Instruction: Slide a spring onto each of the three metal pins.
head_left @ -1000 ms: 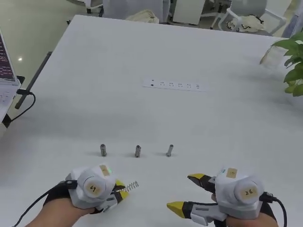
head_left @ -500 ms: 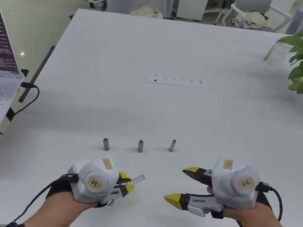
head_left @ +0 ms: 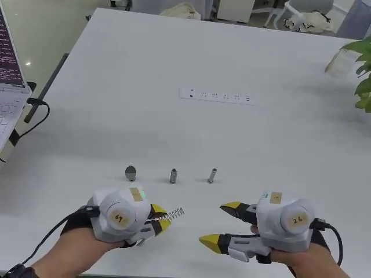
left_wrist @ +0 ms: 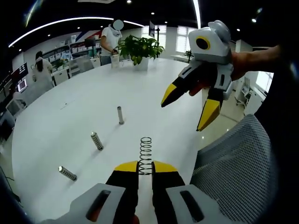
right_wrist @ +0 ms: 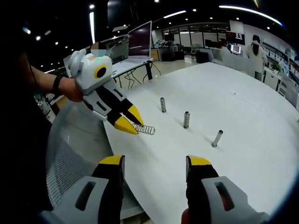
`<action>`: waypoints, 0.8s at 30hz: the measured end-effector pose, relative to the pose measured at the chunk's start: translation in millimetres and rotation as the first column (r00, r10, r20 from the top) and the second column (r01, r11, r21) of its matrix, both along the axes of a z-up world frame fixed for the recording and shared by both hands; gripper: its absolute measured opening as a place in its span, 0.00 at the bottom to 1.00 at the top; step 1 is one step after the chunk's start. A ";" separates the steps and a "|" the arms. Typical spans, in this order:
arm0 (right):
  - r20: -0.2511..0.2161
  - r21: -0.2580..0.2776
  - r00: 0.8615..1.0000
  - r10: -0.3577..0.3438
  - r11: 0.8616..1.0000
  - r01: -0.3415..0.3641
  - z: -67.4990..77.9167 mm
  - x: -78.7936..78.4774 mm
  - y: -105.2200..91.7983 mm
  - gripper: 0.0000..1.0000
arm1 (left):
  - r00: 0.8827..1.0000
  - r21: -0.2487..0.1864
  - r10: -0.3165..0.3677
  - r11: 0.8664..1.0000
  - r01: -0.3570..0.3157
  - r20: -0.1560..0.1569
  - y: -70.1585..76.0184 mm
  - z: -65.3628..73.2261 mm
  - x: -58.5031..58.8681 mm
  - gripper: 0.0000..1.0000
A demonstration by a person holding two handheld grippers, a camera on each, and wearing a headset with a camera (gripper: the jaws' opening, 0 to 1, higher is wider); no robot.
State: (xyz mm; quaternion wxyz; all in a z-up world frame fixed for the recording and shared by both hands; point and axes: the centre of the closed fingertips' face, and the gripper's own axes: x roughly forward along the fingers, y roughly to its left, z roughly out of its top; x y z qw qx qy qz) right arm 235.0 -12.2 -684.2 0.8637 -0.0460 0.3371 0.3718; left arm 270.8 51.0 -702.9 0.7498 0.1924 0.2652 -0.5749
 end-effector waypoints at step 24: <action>0.019 0.019 0.998 0.063 0.998 -0.063 7.8 10.4 13.5 0.41 | 0.997 -0.019 -0.059 0.998 0.060 0.044 -14.0 19.8 -5.0 0.02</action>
